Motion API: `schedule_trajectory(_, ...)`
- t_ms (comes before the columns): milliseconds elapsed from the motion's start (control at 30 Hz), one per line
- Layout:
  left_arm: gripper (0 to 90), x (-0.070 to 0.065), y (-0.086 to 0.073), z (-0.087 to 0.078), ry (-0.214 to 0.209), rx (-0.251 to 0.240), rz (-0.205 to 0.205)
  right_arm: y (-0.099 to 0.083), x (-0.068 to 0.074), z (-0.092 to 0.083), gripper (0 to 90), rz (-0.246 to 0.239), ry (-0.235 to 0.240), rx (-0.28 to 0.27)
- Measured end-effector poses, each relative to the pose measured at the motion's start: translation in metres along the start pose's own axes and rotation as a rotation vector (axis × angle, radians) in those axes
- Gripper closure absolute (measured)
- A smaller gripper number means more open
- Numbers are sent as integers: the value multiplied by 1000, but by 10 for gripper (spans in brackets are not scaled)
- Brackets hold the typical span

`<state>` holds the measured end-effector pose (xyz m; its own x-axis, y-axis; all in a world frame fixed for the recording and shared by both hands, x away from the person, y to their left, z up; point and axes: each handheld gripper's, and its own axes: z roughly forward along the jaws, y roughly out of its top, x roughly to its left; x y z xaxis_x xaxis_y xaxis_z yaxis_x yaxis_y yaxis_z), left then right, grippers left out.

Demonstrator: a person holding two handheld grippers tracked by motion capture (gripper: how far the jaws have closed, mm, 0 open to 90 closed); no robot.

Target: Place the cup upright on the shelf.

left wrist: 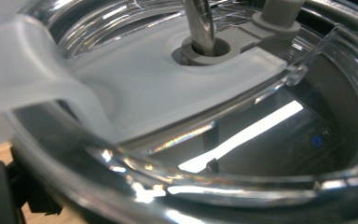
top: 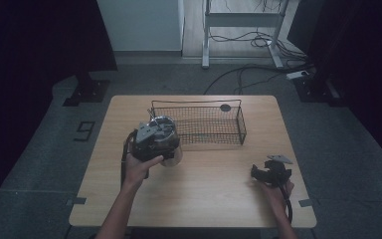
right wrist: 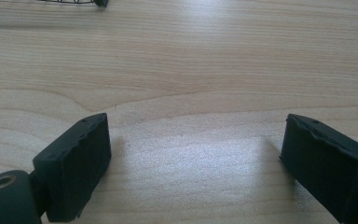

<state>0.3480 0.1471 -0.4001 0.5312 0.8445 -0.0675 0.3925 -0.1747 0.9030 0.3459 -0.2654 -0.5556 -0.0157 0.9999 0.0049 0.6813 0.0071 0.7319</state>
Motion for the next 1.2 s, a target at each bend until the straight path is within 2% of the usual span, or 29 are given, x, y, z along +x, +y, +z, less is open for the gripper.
schedule_trajectory(300,40,2,7,7,0,2,0,0,0,0,83,0,1,-1)
schedule_trajectory(867,40,13,30,12,19,-17,-21,0,0,0,89,-4,0,1)
schedule_trajectory(1200,40,19,40,22,35,-4,-20,0,0,0,95,-4,1,-3)
